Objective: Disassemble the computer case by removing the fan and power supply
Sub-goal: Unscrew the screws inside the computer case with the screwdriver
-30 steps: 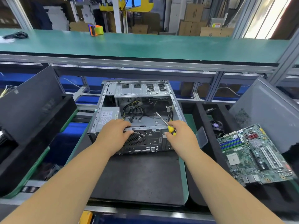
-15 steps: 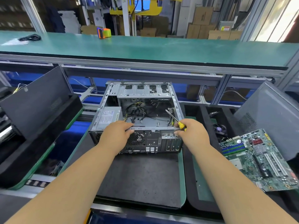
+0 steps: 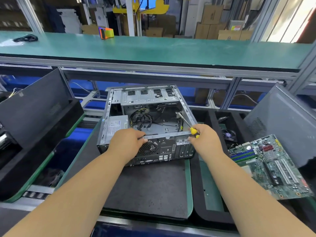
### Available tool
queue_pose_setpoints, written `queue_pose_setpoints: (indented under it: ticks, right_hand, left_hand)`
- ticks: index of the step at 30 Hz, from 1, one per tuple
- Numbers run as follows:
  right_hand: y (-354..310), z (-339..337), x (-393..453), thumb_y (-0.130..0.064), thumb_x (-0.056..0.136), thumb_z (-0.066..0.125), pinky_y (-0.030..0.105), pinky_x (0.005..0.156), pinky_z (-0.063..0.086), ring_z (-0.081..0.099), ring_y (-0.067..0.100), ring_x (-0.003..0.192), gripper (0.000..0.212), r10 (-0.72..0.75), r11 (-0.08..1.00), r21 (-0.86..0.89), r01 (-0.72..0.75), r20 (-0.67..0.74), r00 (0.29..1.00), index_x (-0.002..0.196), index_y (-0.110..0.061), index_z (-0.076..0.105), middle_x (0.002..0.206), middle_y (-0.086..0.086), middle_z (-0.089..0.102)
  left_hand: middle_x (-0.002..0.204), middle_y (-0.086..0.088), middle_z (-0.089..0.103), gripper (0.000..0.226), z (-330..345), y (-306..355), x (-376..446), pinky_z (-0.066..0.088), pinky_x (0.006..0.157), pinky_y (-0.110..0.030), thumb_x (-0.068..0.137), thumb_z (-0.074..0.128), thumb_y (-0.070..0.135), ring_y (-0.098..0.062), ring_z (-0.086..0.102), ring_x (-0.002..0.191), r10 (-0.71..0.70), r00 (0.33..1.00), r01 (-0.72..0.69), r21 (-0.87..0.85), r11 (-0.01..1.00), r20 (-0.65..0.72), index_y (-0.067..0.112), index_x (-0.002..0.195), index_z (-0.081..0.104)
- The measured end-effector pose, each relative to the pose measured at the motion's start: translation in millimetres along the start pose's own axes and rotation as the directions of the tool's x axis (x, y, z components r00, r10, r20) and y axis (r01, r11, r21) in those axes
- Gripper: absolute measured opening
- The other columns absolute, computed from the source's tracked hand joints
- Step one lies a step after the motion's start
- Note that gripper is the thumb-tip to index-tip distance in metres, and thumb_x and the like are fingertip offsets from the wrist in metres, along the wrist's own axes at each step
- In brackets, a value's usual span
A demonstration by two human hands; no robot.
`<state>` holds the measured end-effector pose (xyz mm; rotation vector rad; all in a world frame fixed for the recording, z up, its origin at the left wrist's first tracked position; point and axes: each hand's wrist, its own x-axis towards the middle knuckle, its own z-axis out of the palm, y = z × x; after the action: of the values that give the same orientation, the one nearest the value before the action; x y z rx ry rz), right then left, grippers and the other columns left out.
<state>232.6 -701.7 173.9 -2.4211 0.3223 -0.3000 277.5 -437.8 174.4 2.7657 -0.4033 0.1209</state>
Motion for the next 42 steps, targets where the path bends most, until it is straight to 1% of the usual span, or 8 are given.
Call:
queue_pose_setpoints:
  ticks: [4,11,18,22,26,31,36,42]
  right_hand:
    - [-12,10,-22,-0.015,0.083,0.072,0.017,0.072,0.036,0.048,0.005,0.087,0.031,0.017,0.985,0.171,-0.003,-0.08,0.997,0.107,-0.025,0.055,0.109,-0.007,0.045]
    - [-36,28,-51,-0.02,0.086,0.068,0.009,0.059,0.035,0.052,-0.006,0.076,0.015,0.17,0.914,0.384,-0.128,-0.076,0.983,0.086,-0.028,0.055,0.094,-0.01,0.058]
    - [-45,52,-81,-0.021,0.086,0.068,0.038,0.069,0.053,0.06,0.011,0.062,0.007,0.276,0.769,0.59,-0.246,0.04,0.96,0.087,-0.027,0.065,0.079,0.002,0.068]
    - [-50,58,-93,-0.02,0.09,0.064,0.021,0.054,0.046,0.051,0.007,0.047,0.008,0.293,0.751,0.6,-0.275,0.069,0.954,0.091,-0.027,0.068,0.071,-0.005,0.068]
    - [-53,59,-103,-0.027,0.093,0.062,0.016,0.046,0.041,0.047,0.008,0.044,0.008,0.289,0.766,0.582,-0.271,0.065,0.955,0.091,-0.03,0.069,0.066,-0.007,0.067]
    - [-55,61,-111,-0.03,0.093,0.062,0.019,0.044,0.039,0.044,0.008,0.042,0.007,0.312,0.739,0.602,-0.301,0.09,0.946,0.092,-0.03,0.069,0.06,-0.006,0.062]
    - [-53,62,-115,-0.034,0.09,0.062,0.024,0.055,0.038,0.044,0.001,0.044,0.008,0.352,0.743,0.574,-0.343,0.1,0.931,0.087,-0.029,0.069,0.06,-0.007,0.06]
    - [-53,64,-116,-0.034,0.09,0.063,0.023,0.054,0.037,0.045,-0.001,0.044,0.008,0.386,0.737,0.56,-0.379,0.112,0.916,0.087,-0.029,0.068,0.06,-0.008,0.059]
  left_hand:
    - [0.105,0.0,0.07,0.028,-2,0,0,0.05,0.081,-0.032,0.095,0.055,0.041,-0.024,0.062,0.099,0.041,0.999,-0.041,0.02,0.999,0.017,0.023,0.111,0.07]
    - [0.135,0.012,0.057,0.048,-7,5,20,0.044,0.101,-0.033,0.087,0.062,0.044,-0.015,0.053,0.123,0.182,0.956,-0.159,-0.113,0.981,0.232,0.039,0.134,0.055]
    - [0.139,0.012,0.052,0.052,0,2,31,0.041,0.105,-0.034,0.088,0.065,0.039,-0.011,0.049,0.126,0.352,0.895,-0.316,-0.171,0.933,0.273,0.038,0.137,0.049]
    - [0.119,0.028,0.059,0.04,5,-3,35,0.044,0.101,-0.033,0.084,0.071,0.034,-0.001,0.055,0.116,0.305,0.913,-0.196,-0.365,0.91,0.271,0.049,0.118,0.057]
    - [0.116,0.024,0.063,0.038,4,-5,39,0.044,0.1,-0.031,0.085,0.072,0.024,-0.002,0.058,0.111,0.311,0.904,-0.138,-0.488,0.862,0.294,0.048,0.112,0.062]
    - [0.119,0.024,0.062,0.038,2,-5,38,0.045,0.099,-0.032,0.087,0.068,0.022,0.001,0.057,0.109,0.33,0.895,-0.155,-0.486,0.86,0.3,0.048,0.113,0.063]
    - [0.115,0.027,0.061,0.031,1,-4,37,0.047,0.097,-0.035,0.089,0.064,0.031,0.0,0.058,0.104,0.307,0.904,-0.154,-0.446,0.882,0.296,0.049,0.114,0.061]
    - [0.118,0.025,0.059,0.023,2,0,38,0.041,0.087,-0.029,0.091,0.055,0.04,-0.003,0.054,0.105,0.249,0.92,-0.123,-0.38,0.917,0.304,0.05,0.112,0.06]
